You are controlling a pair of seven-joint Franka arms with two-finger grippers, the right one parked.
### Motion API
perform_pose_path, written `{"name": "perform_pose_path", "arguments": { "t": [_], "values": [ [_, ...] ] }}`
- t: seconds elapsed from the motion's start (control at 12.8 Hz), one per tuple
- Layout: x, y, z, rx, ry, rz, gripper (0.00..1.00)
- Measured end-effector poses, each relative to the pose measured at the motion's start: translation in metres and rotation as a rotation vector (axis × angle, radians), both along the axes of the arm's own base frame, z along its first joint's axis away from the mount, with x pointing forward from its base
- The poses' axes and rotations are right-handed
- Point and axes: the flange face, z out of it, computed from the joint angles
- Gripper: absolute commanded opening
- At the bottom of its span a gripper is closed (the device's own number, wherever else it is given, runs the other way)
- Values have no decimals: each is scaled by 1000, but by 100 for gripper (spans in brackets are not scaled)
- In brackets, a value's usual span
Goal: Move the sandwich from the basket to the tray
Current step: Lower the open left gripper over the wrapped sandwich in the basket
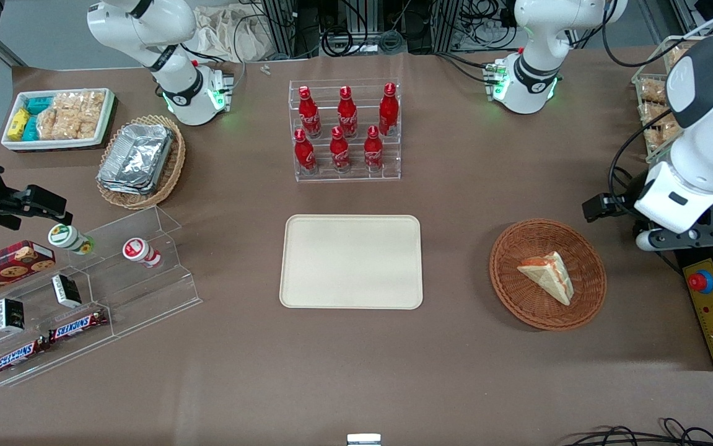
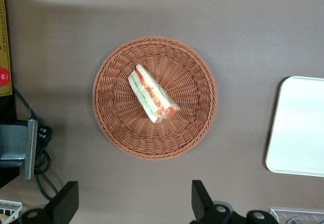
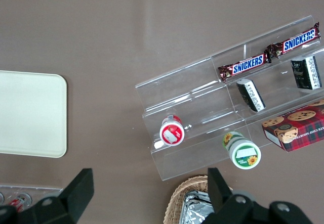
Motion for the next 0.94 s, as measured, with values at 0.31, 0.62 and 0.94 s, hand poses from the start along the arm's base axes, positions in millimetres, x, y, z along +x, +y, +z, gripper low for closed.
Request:
{"name": "perform_pose_path", "arguments": {
  "t": [0.31, 0.62, 0.94],
  "values": [
    [15, -6, -21, -4, 29, -9, 100],
    [29, -5, -58, -7, 47, 20, 100],
    [36, -2, -127, -23, -30, 192, 100]
  ]
}}
